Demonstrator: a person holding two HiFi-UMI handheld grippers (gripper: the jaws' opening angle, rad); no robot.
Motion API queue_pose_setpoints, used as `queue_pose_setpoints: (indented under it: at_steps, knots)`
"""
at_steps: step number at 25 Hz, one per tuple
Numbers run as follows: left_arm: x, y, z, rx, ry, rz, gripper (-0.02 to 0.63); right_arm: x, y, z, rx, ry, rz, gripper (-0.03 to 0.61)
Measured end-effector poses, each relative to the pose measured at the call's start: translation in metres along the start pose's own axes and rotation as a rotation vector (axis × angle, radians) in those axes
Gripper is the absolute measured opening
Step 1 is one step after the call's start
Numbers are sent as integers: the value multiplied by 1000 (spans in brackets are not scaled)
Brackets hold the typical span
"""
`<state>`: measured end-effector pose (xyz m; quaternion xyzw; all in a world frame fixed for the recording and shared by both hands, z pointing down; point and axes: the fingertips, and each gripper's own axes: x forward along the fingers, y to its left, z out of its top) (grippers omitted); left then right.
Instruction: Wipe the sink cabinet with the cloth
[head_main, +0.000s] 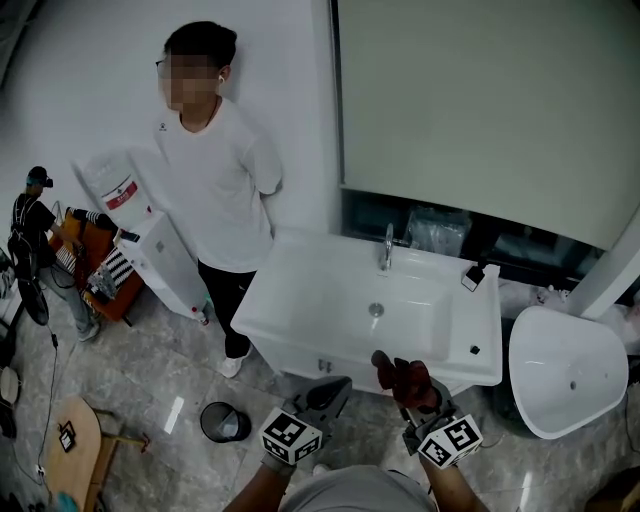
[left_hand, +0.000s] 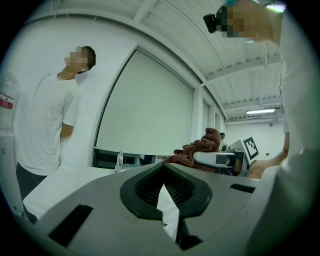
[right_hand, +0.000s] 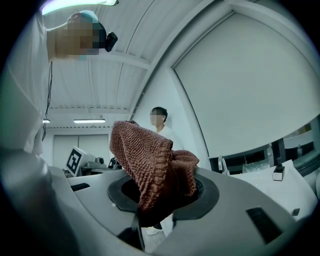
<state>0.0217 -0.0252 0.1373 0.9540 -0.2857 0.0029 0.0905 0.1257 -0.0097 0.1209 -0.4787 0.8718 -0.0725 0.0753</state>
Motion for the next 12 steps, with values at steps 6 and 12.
queue_pose_setpoints:
  at_steps: [6,12]
  knots:
    - [-2,-1,2,11,0,16,11,-1,-1,2,4,-2,13,132]
    - [-10,-4,2,3,-7,28,11,-3,6,1,19,-6,20,132]
